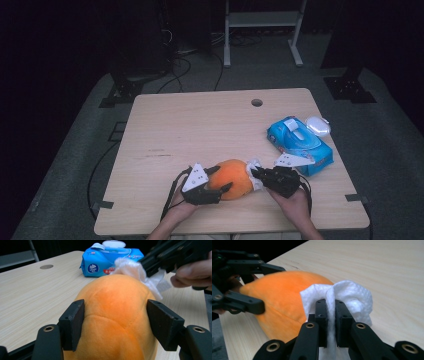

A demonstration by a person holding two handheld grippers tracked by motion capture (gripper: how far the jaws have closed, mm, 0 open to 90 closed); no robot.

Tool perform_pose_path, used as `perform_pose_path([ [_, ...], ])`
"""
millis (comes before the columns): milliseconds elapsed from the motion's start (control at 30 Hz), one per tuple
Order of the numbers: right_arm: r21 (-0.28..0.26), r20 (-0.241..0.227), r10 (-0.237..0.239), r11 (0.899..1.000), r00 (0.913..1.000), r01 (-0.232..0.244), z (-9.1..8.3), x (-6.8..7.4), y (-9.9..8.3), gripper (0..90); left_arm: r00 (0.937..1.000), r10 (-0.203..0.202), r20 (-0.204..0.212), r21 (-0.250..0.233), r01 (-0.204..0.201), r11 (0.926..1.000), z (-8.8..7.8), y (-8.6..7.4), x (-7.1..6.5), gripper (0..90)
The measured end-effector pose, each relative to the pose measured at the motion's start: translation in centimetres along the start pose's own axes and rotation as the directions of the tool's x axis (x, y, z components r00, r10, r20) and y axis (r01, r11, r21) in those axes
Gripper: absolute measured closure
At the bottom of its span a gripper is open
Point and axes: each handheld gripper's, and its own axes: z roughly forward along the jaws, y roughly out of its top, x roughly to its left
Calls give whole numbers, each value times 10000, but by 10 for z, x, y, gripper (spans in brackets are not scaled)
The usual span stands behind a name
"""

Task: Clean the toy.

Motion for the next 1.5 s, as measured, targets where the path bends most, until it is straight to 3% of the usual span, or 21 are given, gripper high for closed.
perform_pose_path([
  [133, -406, -441, -563, 9977, 9974, 545, -3, 15, 9, 814, 9998, 107, 193, -33, -106, 9999, 2, 0, -2, 329],
  [233, -177, -271, -1160, 9931, 9929, 1155, 0, 26, 10, 815, 9996, 103, 278, 2, -103, 9999, -1, 2, 0, 301],
  [333, -22, -201, -923, 9957, 9955, 923, 2, 19, 6, 816, 9990, -443, -71, 281, 445, 9986, -4, 2, 6, 140],
  [433, -11, -159, -723, 9974, 9973, 723, 1, 15, 5, 817, 9903, -1386, 33, 430, 1383, 9895, -6, -2, 15, 131],
  [467, -36, -205, -668, 9978, 9976, 668, 1, 15, 4, 818, 9888, -1476, 241, 467, 1464, 9881, -6, -3, 16, 158],
  [567, -33, -118, -1108, 9938, 9938, 1108, 1, 30, 7, 819, 9950, -986, 180, 573, 974, 9936, -5, -2, 13, 247],
  [667, -260, -554, -1361, 9905, 9892, 1348, 0, 40, 13, 815, 9991, -355, 227, 498, 343, 9982, -3, 1, 8, 290],
  [800, -287, -454, -1190, 9926, 9919, 1178, -3, 36, 15, 813, 9990, 409, 181, 539, -418, 9977, -3, 4, 1, 314],
  [867, -187, -250, -899, 9958, 9956, 894, -4, 26, 13, 816, 9995, 280, 118, 450, -285, 9986, -3, 4, 1, 256],
  [967, -70, -158, -779, 9969, 9968, 778, -4, 22, 10, 818, 9980, -635, -45, 370, 636, 9973, -4, 3, 8, 187],
  [1033, -86, -154, -781, 9969, 9968, 780, -4, 22, 10, 820, 9955, -941, 134, 339, 936, 9950, -4, 2, 11, 231],
  [1133, -166, -187, -1259, 9919, 9919, 1256, -3, 35, 14, 820, 10000, -73, 6, 334, 73, 9994, -3, 4, 6, 329],
  [1200, -328, -604, -1569, 9873, 9858, 1551, -2, 46, 17, 819, 9981, 608, 41, 334, -609, 9976, 0, 7, -2, 346],
  [1233, -337, -554, -1820, 9830, 9817, 1803, -1, 52, 18, 818, 9964, 848, 45, 282, -849, 9960, 1, 8, -5, 348],
  [1300, -389, -469, -2044, 9785, 9778, 2027, -2, 54, 22, 818, 9938, 1104, 105, 288, -1107, 9934, 0, 9, -9, 347],
  [1333, -399, -342, -1745, 9841, 9841, 1731, -4, 47, 22, 819, 9937, 1104, 174, 253, -1108, 9935, 0, 8, -9, 334],
  [1400, -376, -235, -1537, 9876, 9878, 1527, -5, 41, 21, 819, 9969, 724, 317, 101, -728, 9973, -1, 7, -7, 307],
  [1433, -295, -116, -1120, 9933, 9936, 1116, -6, 29, 17, 820, 9993, 197, 313, 15, -197, 9998, -2, 6, -2, 231],
  [1500, -290, -96, -919, 9954, 9957, 916, -6, 24, 14, 820, 9967, -733, 336, 3, 733, 9973, -2, 5, 5, 198],
])
